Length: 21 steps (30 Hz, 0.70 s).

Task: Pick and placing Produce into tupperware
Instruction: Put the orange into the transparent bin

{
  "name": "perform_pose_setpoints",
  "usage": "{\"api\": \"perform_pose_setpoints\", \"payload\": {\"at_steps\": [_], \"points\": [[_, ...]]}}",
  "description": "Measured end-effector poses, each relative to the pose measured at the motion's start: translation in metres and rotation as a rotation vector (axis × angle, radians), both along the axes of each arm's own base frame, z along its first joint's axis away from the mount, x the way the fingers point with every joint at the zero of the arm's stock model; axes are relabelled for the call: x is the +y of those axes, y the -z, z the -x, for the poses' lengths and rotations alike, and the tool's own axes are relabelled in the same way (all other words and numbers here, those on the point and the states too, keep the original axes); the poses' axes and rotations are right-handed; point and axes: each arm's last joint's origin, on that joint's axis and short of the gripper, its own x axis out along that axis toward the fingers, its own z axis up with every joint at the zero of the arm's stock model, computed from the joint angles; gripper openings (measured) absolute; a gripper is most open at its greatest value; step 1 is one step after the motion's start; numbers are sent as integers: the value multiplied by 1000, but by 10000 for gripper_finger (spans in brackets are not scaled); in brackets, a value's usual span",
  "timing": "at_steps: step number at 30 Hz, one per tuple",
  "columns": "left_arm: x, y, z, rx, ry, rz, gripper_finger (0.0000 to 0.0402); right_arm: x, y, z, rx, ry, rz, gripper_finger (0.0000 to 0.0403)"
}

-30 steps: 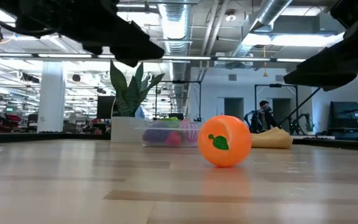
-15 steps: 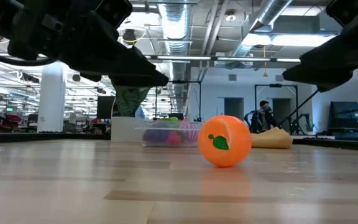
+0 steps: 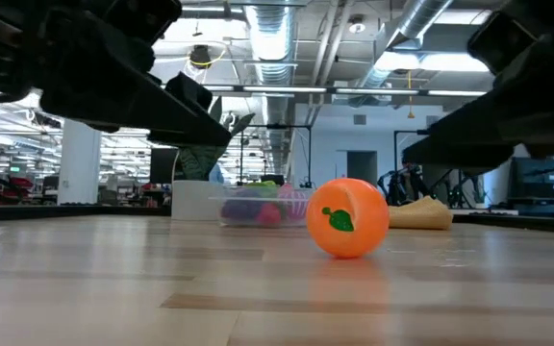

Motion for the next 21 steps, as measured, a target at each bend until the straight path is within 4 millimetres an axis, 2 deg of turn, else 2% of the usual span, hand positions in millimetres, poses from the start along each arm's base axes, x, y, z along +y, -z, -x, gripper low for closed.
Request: {"api": "perform_pose_setpoints", "payload": {"at_steps": [4, 9, 21], "points": [[-4, 2, 3, 17, -12, -24, 204, 4, 2, -18, 0, -31, 29, 246], [-6, 4, 5, 32, -15, -37, 204, 7, -1, -26, -20, -40, 76, 262], [-6, 4, 5, 33, -14, -37, 204, -2, -1, -35, -15, -1, 43, 371]]}}
